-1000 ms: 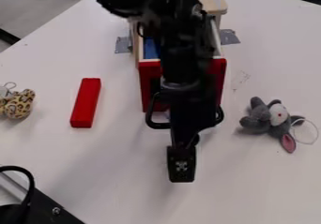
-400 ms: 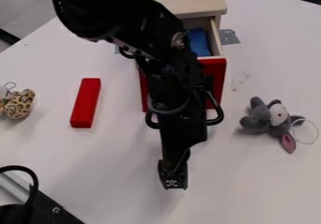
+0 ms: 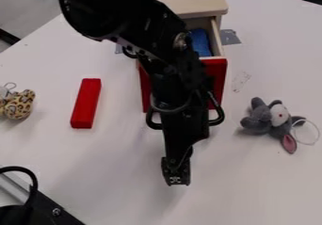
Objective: Close the drawer.
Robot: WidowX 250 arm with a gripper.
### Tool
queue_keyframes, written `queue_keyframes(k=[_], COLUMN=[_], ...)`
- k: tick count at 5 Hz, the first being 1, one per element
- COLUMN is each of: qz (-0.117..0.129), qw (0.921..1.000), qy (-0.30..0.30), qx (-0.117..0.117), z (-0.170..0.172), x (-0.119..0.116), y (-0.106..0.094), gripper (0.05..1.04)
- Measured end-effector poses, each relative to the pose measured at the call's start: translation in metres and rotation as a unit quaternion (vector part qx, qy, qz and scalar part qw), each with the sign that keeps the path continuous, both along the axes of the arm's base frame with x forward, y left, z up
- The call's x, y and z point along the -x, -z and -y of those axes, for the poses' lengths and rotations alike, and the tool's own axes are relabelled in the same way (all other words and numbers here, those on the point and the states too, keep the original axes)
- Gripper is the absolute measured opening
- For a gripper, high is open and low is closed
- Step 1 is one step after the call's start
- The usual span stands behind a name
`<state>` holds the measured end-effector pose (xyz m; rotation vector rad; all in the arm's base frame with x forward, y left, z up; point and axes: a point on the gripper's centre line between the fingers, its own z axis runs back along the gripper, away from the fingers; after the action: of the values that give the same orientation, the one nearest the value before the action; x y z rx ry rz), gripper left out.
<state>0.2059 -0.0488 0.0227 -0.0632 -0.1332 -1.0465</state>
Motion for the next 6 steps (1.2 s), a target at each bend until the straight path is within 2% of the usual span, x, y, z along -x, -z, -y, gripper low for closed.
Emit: queue_keyframes(k=[2,4,5,6], qz=[-0.002,0.016,0.005,0.018], qw=[0.9997,0.9974,0.9967,0.9952], qy=[-0.026,-0.07,-0.081,-0.096], qx=[0.0,-0.001,-0.001,-0.005], z=[-0.007,-0.029,-0.034,-0.045], x=[-0.014,-0.036,-0.035,-0.046], y=[0.001,-0.004,0.002,0.002], gripper=[1.0,0.999,0.999,0.999])
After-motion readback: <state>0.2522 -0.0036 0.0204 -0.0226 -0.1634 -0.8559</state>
